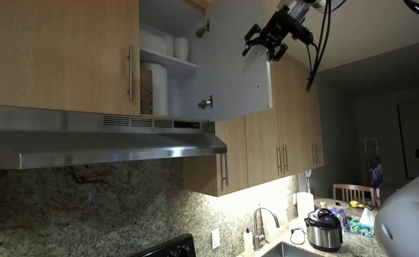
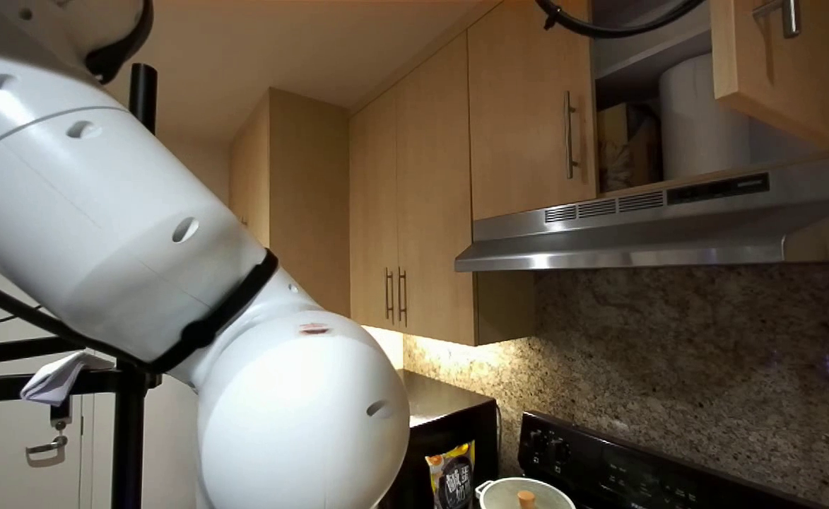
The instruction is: Close the overhead cabinet door
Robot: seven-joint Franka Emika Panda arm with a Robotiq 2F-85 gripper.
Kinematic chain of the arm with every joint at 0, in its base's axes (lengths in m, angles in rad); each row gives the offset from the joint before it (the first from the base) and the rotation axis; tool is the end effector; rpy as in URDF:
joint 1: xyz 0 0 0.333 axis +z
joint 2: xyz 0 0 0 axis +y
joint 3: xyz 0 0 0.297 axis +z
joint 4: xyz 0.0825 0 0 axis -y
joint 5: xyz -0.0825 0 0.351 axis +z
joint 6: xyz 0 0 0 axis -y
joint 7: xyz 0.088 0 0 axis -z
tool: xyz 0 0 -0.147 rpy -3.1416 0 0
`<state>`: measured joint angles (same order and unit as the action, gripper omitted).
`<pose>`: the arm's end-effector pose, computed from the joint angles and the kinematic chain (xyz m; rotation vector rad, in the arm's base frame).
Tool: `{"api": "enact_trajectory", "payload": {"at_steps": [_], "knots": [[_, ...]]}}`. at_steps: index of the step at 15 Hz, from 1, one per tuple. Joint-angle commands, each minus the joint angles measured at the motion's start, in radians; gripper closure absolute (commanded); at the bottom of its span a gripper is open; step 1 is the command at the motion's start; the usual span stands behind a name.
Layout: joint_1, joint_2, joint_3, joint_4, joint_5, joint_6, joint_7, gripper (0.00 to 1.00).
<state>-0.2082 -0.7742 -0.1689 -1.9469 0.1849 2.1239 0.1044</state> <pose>0.2864 -0.1408 0.7989 -2.5295 0.6613 -1.3802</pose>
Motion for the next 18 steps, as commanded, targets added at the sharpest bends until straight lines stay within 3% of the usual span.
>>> {"api": "enact_trajectory", "payload": {"at_steps": [1, 7, 18], "knots": [[-0.024, -0.033, 0.051, -0.066, -0.02, 0.074, 0.091, 0.0], [-0.028, -0.071, 0.106, -0.096, -0.029, 0.113, 0.156, 0.0], [0.026, -0.098, 0.152, -0.074, -0.015, 0.031, 0.166, 0.0]]}}
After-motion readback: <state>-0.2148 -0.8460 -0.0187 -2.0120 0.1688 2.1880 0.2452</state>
